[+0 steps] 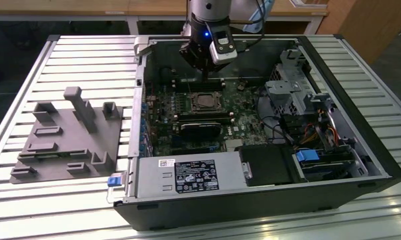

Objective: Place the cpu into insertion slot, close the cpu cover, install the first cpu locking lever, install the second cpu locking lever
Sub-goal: 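Install the first cpu locking lever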

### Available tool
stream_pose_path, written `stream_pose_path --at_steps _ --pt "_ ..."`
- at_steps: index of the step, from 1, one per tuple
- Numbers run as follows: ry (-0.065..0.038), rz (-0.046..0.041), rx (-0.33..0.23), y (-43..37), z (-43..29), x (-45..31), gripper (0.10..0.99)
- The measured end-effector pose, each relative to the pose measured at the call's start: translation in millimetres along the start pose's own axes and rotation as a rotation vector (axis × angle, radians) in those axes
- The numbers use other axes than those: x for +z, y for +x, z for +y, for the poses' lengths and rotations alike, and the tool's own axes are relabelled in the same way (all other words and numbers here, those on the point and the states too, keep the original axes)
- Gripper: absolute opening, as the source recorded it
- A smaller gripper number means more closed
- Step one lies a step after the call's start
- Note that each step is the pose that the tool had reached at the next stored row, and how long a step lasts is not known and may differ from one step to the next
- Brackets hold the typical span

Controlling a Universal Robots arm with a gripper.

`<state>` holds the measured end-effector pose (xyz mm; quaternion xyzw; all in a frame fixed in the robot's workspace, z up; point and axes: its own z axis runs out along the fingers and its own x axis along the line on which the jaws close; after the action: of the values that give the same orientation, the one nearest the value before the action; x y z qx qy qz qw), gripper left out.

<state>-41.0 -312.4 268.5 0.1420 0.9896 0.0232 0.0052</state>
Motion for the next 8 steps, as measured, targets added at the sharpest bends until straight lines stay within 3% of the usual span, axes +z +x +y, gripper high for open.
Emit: stream_pose_path --at_steps 8 --pt "0.000 0.0014 -0.028 1.0 -0.3 0.0 0.106"
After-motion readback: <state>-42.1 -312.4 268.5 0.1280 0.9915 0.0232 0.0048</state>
